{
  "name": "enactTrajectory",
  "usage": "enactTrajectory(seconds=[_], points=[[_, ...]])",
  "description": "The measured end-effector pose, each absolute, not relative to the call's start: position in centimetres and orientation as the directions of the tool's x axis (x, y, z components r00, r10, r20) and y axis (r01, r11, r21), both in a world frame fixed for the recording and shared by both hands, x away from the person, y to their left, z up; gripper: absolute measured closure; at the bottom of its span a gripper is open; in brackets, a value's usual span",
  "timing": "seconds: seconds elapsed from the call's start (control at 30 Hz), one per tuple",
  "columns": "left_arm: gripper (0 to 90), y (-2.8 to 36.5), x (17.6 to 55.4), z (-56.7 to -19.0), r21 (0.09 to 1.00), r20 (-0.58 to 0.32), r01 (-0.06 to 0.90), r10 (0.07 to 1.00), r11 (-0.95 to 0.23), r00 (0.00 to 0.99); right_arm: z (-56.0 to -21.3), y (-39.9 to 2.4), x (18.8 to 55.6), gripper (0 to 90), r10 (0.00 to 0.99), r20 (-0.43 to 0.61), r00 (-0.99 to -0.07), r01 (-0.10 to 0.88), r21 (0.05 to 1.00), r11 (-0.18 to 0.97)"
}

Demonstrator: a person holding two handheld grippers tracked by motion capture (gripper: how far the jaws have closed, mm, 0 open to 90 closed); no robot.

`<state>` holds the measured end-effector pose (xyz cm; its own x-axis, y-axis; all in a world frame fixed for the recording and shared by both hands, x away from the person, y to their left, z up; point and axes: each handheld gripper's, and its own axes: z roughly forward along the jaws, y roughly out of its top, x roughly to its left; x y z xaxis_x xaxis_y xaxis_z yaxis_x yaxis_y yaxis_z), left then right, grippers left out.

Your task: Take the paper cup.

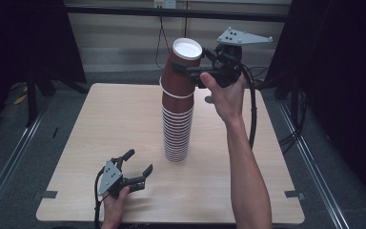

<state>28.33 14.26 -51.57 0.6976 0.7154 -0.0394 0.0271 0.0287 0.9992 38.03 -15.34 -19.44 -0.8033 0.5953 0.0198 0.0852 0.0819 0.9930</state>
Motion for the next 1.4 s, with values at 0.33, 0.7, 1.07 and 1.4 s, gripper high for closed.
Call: enactTrajectory(seconds=[0.33,0.7,1.07,1.4], points=[[15.4,14.3,28.3,-51.6,0.999,-0.039,0.027,0.716,0.027,0.697,-18.9,-15.7,37.6,23.2,0.606,0.024,-0.795,0.048,0.999,0.023],[15.4,14.3,28.3,-51.6,0.999,-0.040,0.028,0.716,0.028,0.697,-18.5,-16.7,36.9,23.2,0.619,0.031,-0.785,0.009,0.999,-0.040],[15.4,14.3,28.3,-51.6,0.999,-0.040,0.028,0.716,0.028,0.697,-18.3,-17.7,36.1,23.2,0.616,0.033,-0.787,-0.025,0.996,-0.084],[15.5,14.2,28.3,-51.6,0.999,-0.040,0.027,0.715,0.030,0.698,-18.1,-19.4,35.5,23.2,0.630,0.036,-0.776,-0.032,0.995,-0.097]])
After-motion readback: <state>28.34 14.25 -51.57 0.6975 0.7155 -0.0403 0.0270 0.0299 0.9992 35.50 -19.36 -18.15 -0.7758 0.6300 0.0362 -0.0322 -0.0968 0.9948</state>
